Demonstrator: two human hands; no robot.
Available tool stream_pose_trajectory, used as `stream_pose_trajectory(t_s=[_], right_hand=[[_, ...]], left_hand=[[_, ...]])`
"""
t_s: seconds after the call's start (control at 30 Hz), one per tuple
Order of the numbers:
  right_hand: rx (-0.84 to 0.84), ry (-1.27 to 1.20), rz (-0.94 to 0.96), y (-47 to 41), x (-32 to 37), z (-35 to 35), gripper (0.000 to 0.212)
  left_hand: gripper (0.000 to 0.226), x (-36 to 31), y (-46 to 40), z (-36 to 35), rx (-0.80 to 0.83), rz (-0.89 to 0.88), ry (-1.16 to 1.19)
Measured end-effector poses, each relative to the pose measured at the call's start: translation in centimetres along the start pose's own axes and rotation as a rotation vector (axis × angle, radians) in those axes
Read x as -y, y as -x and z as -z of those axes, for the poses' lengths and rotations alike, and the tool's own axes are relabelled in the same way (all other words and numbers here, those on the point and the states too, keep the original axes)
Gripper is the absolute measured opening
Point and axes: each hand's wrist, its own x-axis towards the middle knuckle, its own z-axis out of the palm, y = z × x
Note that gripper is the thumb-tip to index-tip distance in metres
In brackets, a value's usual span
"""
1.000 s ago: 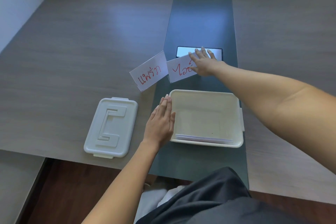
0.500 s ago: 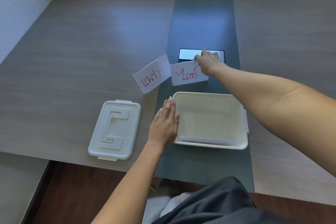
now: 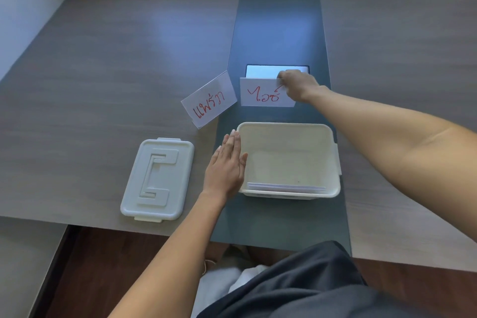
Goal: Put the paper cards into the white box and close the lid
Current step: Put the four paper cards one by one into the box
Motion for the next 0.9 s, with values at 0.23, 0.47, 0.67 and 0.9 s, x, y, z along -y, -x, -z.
stream_pose_trajectory(t_s=[0.23,0.47,0.67,0.9], right_hand=[[-0.125,-0.157,-0.057,3.3,-0.7,5.1,0.029],[-0.211,-0.286,-0.084,8.1,-1.0,7.3,0.025],[-0.211,-0.342,-0.075,12.8,-0.9,7.4,0.022],[-0.367,-0.380,-0.030,17.2,-0.3,6.0,0.023]], left_hand=[[0.062,-0.1,-0.1,0.0,-0.016,0.003,-0.011],[0.061,-0.3,0.0,0.0,-0.038,-0.002,-0.033],[0.060,-0.1,0.0,-0.1,-0.032,-0.008,-0.019],[0.059,-0.2,-0.1,-0.2,-0.037,0.001,-0.024]])
